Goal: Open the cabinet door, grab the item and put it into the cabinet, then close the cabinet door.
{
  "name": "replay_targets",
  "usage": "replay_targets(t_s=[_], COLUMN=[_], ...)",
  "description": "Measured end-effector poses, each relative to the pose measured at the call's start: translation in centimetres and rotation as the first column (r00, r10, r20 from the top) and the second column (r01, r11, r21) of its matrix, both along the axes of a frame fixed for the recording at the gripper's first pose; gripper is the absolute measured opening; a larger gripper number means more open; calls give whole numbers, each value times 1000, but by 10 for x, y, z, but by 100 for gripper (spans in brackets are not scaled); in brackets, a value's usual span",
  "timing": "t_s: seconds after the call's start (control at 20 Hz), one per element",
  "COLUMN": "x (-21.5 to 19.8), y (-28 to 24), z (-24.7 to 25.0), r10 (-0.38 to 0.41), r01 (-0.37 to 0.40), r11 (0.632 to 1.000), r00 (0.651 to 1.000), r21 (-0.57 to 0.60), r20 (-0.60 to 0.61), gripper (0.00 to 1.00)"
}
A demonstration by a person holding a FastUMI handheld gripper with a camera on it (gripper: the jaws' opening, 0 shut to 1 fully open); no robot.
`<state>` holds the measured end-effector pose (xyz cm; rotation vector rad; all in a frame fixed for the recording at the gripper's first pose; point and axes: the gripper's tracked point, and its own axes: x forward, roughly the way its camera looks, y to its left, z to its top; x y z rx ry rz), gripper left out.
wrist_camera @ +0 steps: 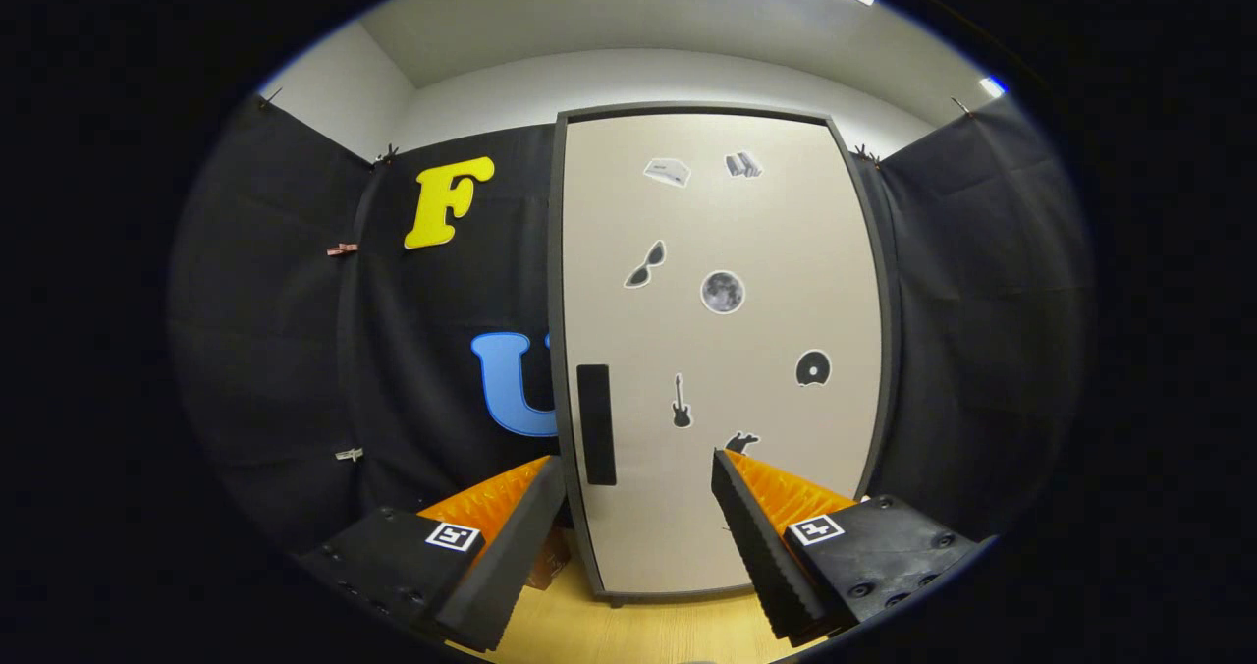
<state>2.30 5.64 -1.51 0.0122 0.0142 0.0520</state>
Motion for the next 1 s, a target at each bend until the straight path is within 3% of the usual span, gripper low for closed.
replay_targets(t_s=[0.3,0.9,1.0], x=[43,126,131], y=[26,29,31], z=[-6,-49,-49], r10=[2,-90,-100], r01=[-2,89,99], r11=[1000,996,995], r00=[1000,996,995], r21=[5,-21,-31], r20=[23,-27,-11], gripper=[98,98,92])
